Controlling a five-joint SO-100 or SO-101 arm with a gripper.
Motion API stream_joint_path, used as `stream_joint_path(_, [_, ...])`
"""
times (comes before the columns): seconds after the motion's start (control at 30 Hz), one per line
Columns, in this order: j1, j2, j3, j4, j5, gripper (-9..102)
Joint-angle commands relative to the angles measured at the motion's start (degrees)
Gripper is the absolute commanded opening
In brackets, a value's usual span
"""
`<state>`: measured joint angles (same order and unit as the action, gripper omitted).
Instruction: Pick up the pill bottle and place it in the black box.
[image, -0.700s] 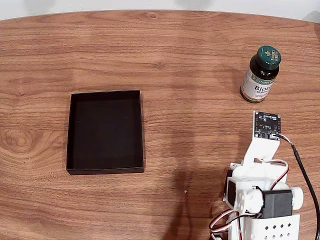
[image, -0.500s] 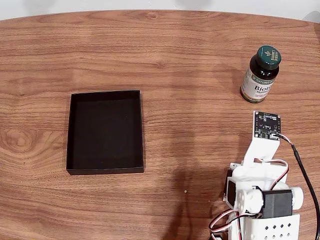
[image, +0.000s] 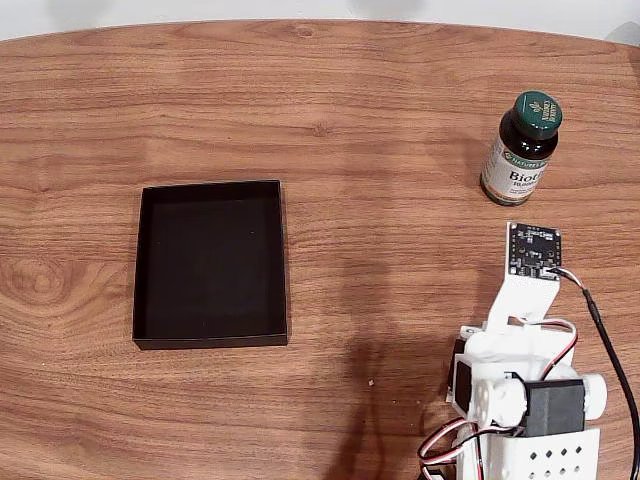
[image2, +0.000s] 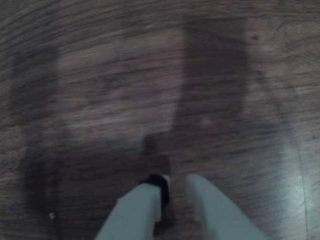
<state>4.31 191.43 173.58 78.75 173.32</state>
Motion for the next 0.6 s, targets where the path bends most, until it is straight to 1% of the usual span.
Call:
stream_joint_path(0.0, [-0.1,-0.2,0.0,7.8,-1.7,0])
stream_joint_path(0.33, [-0.2,-0.2,0.0,7.8,-1.7,0])
stream_joint_path(0.47, [-2.8,-0.2,0.0,7.9,-2.6,0])
stream_joint_path(0.57, [-1.8,-0.1,0.0,7.9,-2.4,0])
